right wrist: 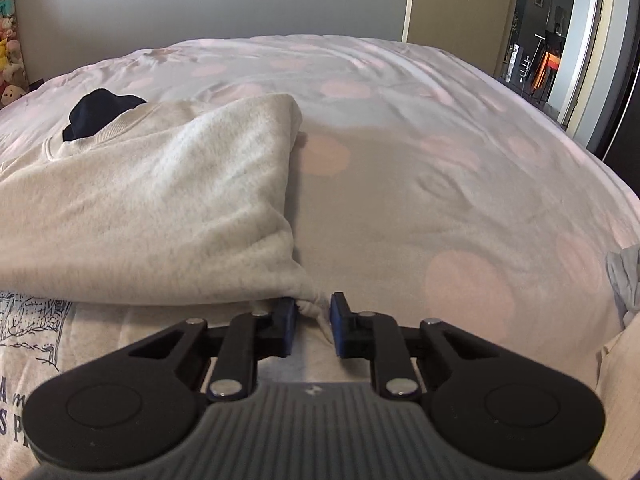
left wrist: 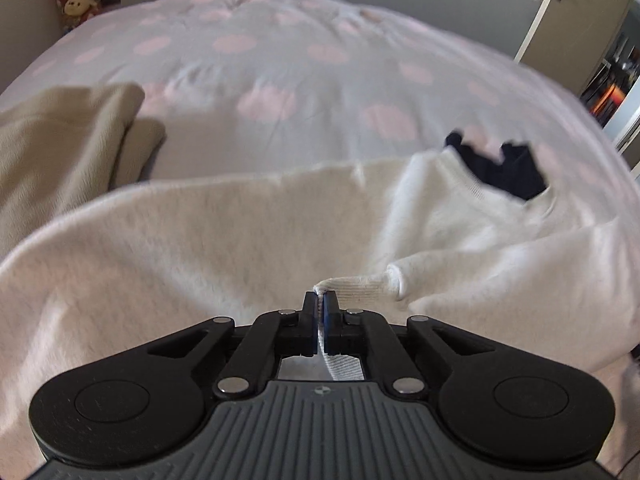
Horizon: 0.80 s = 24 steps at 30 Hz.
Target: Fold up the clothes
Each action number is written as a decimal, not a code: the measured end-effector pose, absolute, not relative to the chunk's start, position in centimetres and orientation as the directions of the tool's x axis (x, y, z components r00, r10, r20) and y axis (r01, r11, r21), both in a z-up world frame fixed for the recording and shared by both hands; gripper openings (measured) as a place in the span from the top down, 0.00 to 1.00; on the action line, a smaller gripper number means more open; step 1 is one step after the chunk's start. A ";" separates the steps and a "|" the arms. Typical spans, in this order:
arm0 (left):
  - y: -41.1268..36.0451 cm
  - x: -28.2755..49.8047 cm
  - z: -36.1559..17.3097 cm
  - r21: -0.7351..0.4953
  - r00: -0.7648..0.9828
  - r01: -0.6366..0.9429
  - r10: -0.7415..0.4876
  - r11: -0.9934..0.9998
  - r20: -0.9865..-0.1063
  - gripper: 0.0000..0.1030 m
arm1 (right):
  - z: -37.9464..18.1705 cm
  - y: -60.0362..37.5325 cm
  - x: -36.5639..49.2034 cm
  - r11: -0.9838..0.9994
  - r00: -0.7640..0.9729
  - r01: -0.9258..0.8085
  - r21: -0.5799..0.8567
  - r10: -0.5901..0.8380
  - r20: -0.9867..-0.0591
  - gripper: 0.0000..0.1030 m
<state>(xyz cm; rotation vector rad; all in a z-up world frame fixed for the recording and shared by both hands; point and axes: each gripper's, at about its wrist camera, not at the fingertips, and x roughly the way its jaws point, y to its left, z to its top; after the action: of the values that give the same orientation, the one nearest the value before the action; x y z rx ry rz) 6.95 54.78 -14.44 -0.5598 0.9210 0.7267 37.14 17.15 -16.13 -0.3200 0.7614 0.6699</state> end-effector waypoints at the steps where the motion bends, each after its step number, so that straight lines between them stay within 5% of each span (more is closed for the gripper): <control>1: 54.7 7.1 -15.1 -0.110 0.394 -0.761 0.321 0.639 -0.861 0.99 | -16.1 17.1 37.2 0.752 0.528 -0.659 -0.026 0.437 -0.728 0.79; 9: 54.0 7.5 -14.9 -0.054 0.352 -0.753 0.332 0.655 -0.875 0.97 | -15.5 16.3 37.5 0.763 0.505 -0.646 0.007 0.434 -0.746 0.68; 13: 53.7 4.6 -11.9 -0.052 0.365 -0.767 0.368 0.639 -0.855 0.76 | -14.2 15.9 36.8 0.753 0.507 -0.657 0.029 0.470 -0.723 0.67; 18: 53.6 -1.3 -8.1 -0.022 0.335 -0.823 0.454 0.567 -0.825 0.74 | -12.4 15.3 35.8 0.742 0.521 -0.666 0.079 0.538 -0.663 0.63; 24: 53.7 -10.9 -4.5 0.044 0.217 -0.912 0.571 0.408 -0.792 0.59 | -12.0 16.1 34.4 0.702 0.505 -0.697 0.148 0.626 -0.595 0.57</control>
<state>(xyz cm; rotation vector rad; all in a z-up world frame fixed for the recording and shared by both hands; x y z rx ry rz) -10.94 53.68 -4.55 -0.4898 0.8342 1.0851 34.36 16.10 -12.04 -0.1161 0.6687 0.8000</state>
